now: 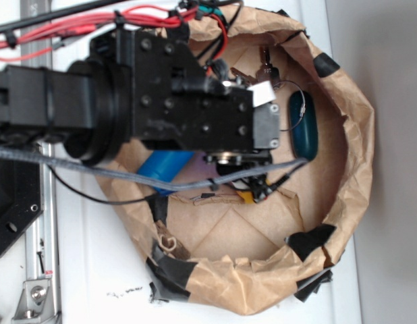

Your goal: Grab the yellow duck.

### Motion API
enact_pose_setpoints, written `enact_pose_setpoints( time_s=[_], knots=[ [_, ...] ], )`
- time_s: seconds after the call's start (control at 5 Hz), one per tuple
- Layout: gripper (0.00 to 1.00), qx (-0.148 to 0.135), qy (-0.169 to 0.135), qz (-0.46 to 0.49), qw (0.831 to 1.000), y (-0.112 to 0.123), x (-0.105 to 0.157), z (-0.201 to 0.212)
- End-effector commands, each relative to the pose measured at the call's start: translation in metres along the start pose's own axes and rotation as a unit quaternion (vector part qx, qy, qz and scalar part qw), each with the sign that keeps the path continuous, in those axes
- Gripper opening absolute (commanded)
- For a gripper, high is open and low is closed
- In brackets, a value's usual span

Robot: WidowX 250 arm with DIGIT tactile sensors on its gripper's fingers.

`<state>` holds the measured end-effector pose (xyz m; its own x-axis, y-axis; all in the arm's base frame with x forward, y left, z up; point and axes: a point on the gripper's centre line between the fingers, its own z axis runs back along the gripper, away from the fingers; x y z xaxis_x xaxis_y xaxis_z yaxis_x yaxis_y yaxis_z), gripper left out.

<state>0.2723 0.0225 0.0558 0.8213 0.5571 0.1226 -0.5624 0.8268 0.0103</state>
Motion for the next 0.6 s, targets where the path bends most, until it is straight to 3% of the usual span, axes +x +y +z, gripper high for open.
enact_pose_setpoints(
  time_s=[0.0, 0.4],
  knots=[
    [1.0, -0.016, -0.028, -0.016, 0.999, -0.002, 0.0, 0.04],
    [1.0, -0.038, -0.04, -0.009, 0.998, 0.002, 0.004, 0.054]
  ],
)
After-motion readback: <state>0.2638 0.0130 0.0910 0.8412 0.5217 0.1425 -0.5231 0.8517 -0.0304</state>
